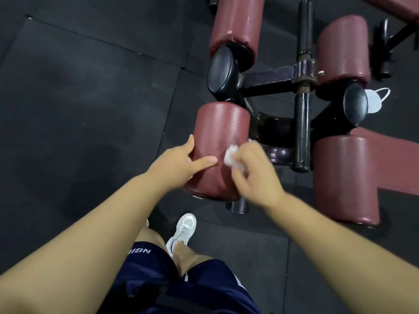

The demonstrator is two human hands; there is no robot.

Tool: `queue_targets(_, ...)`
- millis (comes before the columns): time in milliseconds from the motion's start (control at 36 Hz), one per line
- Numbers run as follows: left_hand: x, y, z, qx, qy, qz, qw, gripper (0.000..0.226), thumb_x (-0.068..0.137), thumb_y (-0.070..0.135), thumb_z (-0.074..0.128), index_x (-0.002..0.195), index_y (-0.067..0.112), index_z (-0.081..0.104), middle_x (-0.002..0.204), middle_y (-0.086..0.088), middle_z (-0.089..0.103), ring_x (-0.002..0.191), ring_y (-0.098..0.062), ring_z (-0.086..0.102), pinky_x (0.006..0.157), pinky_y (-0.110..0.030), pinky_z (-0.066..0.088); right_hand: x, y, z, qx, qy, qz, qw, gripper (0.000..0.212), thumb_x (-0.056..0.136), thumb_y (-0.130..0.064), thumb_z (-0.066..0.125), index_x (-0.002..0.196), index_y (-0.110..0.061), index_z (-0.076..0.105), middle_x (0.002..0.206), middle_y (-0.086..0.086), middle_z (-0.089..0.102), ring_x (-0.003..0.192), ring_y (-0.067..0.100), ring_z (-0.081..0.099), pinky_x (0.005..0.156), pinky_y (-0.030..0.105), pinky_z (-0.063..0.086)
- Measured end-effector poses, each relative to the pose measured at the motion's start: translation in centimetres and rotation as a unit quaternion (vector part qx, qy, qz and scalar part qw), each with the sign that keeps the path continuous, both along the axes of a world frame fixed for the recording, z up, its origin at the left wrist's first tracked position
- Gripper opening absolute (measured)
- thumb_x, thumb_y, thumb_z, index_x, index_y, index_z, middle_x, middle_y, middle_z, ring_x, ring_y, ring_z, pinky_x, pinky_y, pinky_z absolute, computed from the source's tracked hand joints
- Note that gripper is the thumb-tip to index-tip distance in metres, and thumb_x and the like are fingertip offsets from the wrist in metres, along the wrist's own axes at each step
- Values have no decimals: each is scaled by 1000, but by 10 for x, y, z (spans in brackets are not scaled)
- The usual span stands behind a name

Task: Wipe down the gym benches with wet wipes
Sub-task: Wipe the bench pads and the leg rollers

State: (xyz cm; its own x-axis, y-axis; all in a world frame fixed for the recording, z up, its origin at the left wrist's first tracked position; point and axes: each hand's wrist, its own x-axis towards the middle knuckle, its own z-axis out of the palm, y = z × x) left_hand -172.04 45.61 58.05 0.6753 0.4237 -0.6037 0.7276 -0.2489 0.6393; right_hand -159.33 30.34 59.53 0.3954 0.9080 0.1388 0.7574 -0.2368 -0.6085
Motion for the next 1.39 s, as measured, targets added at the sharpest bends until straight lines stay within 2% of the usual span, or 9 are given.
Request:
queue_targets(139, -8, 7, -7, -27, 5, -17, 999, 77, 84, 68, 37, 148, 38, 9, 117, 6, 56, 96, -12, 54, 88, -29, 41, -11, -11, -2, 9, -19, 77, 997, 15, 78, -1, 46, 92, -4, 52, 88, 9, 46, 82, 17, 42, 83, 9, 34)
queue_targets(361, 6, -13, 13, 160, 41, -71, 984, 116, 59, 92, 27, 148, 20, 15, 102, 0, 61, 104, -21, 55, 79, -40, 49, 49, 63, -6, -42, 73, -283, 955, 8, 89, -5, 47, 87, -12, 50, 100, 10, 51, 88, 19, 49, 72, 17, 31)
queue_targets(472, 0, -2, -1, 34, 14, -12, 999, 108, 63, 84, 48, 149, 29, 14, 86, 8, 62, 92, -14, 59, 76, -33, 47, 7, 24, -7, 1, 36, -182, 983, 7, 87, -3, 53, 82, -3, 49, 87, 12, 48, 79, 23, 47, 71, 24, 34)
queue_targets(611, -13, 10, -17, -119, -31, 28, 992, 104, 56, 84, 56, 145, 45, 19, 133, 17, 53, 114, -4, 54, 102, -30, 40, -33, -35, 0, -6, 39, 56, 998, 18, 81, -2, 49, 97, -8, 53, 96, 3, 48, 88, 6, 43, 83, 13, 37)
queue_targets(750, -1, 0, 7, 49, -28, 14, 998, 97, 63, 86, 43, 143, 33, 30, 88, 3, 65, 90, -12, 61, 82, -36, 50, 19, 12, -8, -6, 5, -76, 997, 11, 86, -3, 44, 84, 4, 54, 86, 11, 44, 81, 12, 39, 75, 18, 32)
queue_targets(861, 13, -13, 11, 133, 28, -21, 990, 119, 57, 90, 44, 149, 21, 15, 103, -1, 60, 103, -21, 56, 82, -41, 49, 57, 54, -11, -7, 41, -228, 973, 8, 87, 1, 46, 90, -1, 53, 97, 12, 47, 84, 14, 43, 74, 12, 29)
queue_targets(1083, -7, 15, -14, -161, -67, 91, 980, 101, 48, 74, 74, 136, 34, 47, 120, 16, 63, 103, 1, 61, 99, -28, 45, -20, -9, -1, 17, 54, -35, 998, 10, 83, 6, 46, 87, 2, 55, 86, 11, 48, 79, 21, 46, 75, 26, 39)
queue_targets(1194, -3, 10, 9, -50, -71, 102, 991, 52, 62, 62, 74, 109, 42, 64, 84, 20, 69, 79, 4, 64, 82, -27, 51, -33, -31, 1, 7, 58, 32, 998, 23, 81, 3, 47, 99, -9, 53, 96, 3, 49, 87, 12, 47, 84, 12, 36)
queue_targets(1389, 12, -13, 21, 92, -11, 47, 995, 111, 60, 74, 64, 147, 18, 26, 90, 5, 60, 106, -16, 54, 84, -35, 48, 47, 64, -3, 3, 56, -230, 972, 10, 86, 1, 48, 85, -7, 53, 93, 9, 49, 82, 17, 47, 69, 16, 31)
